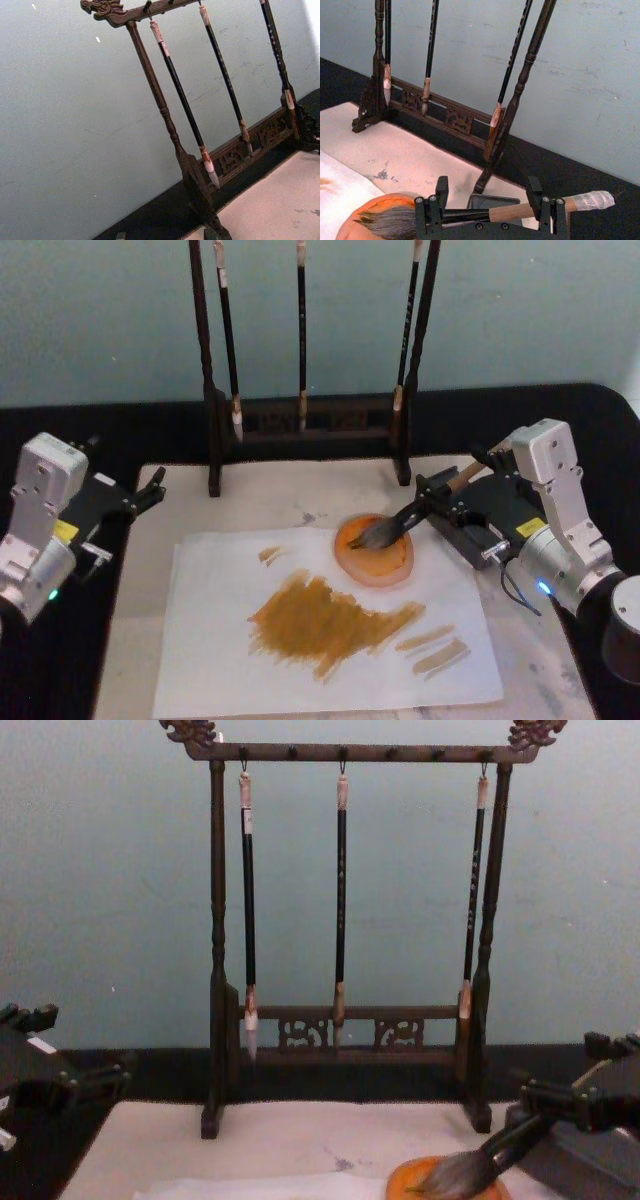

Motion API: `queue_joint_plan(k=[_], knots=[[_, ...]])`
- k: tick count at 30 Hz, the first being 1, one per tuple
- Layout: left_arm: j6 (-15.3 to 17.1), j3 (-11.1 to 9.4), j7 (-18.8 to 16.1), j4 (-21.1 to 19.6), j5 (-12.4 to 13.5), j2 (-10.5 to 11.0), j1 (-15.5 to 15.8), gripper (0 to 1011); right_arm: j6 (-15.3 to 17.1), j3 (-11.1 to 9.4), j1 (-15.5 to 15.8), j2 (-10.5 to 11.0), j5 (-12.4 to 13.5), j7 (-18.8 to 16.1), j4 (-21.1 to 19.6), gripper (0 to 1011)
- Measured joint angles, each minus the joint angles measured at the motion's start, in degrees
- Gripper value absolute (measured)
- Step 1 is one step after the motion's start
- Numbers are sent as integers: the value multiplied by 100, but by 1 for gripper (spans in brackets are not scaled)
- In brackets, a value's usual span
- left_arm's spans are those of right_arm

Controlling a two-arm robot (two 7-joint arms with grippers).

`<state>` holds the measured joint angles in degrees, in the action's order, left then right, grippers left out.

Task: Pick up the brush from the inkstone, write on the paper, then place the brush back to its original position.

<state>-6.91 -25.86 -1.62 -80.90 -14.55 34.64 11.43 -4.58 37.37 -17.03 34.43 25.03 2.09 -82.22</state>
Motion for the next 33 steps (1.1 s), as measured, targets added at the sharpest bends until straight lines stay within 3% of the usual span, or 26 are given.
queue_joint_plan(k=[33], knots=[[0,0,0,0,0,0,0,1010,0,0,0,0,8,0,-2,1000]])
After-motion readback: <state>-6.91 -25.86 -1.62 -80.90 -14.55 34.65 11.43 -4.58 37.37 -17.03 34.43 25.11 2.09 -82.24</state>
